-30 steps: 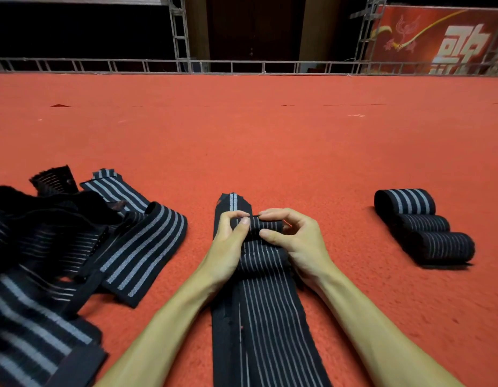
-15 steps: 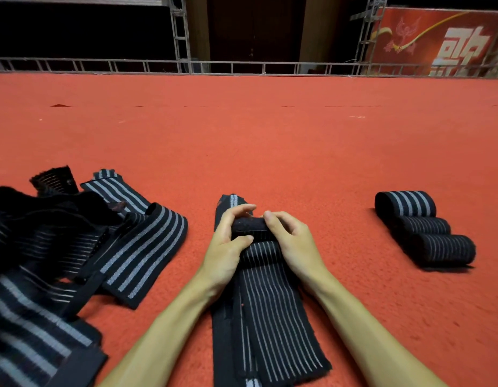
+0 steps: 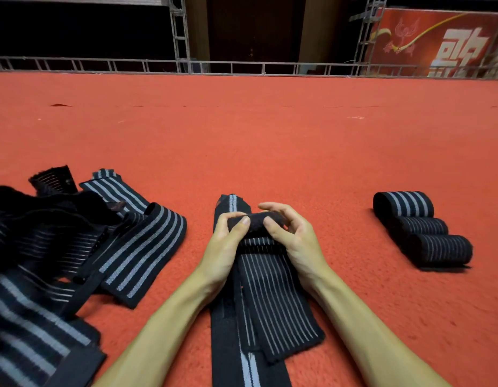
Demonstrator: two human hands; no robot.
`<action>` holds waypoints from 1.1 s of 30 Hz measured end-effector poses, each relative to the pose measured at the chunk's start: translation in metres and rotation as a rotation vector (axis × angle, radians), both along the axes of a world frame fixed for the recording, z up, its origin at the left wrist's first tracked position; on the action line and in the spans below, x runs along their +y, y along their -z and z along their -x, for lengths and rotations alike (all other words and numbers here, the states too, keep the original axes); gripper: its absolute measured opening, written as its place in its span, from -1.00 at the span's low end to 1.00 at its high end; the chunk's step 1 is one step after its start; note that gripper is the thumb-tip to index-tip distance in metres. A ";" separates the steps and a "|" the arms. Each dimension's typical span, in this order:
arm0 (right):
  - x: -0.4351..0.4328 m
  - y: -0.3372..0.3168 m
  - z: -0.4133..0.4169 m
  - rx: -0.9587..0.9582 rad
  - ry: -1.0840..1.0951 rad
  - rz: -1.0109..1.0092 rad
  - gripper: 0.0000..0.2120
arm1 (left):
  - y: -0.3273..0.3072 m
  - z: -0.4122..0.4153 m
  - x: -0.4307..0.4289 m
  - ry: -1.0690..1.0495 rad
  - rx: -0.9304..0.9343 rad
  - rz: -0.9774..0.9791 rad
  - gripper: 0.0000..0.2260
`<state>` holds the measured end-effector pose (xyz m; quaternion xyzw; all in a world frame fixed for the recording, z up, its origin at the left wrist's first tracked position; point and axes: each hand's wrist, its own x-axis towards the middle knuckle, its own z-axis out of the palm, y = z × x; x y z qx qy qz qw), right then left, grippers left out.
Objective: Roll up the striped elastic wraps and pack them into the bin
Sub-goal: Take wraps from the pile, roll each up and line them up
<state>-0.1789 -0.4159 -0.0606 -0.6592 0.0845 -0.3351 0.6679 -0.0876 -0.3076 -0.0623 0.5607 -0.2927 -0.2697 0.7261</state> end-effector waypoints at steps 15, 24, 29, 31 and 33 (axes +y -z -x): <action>0.009 -0.006 -0.001 0.378 -0.162 0.071 -0.50 | -0.011 -0.019 0.009 -0.305 0.213 0.030 -0.76; 0.008 -0.008 0.000 0.241 -0.091 -0.089 -0.52 | -0.015 -0.012 0.013 0.002 0.053 0.024 -0.66; 0.008 -0.010 -0.003 0.332 0.162 0.129 -0.39 | -0.016 -0.005 0.015 0.168 -0.029 0.054 -0.57; 0.006 -0.010 -0.004 0.355 0.208 0.170 -0.47 | -0.014 -0.003 0.014 0.210 -0.060 0.060 -0.52; 0.006 -0.009 -0.005 0.323 0.185 0.161 -0.68 | -0.014 -0.001 0.013 0.209 -0.039 0.046 -0.48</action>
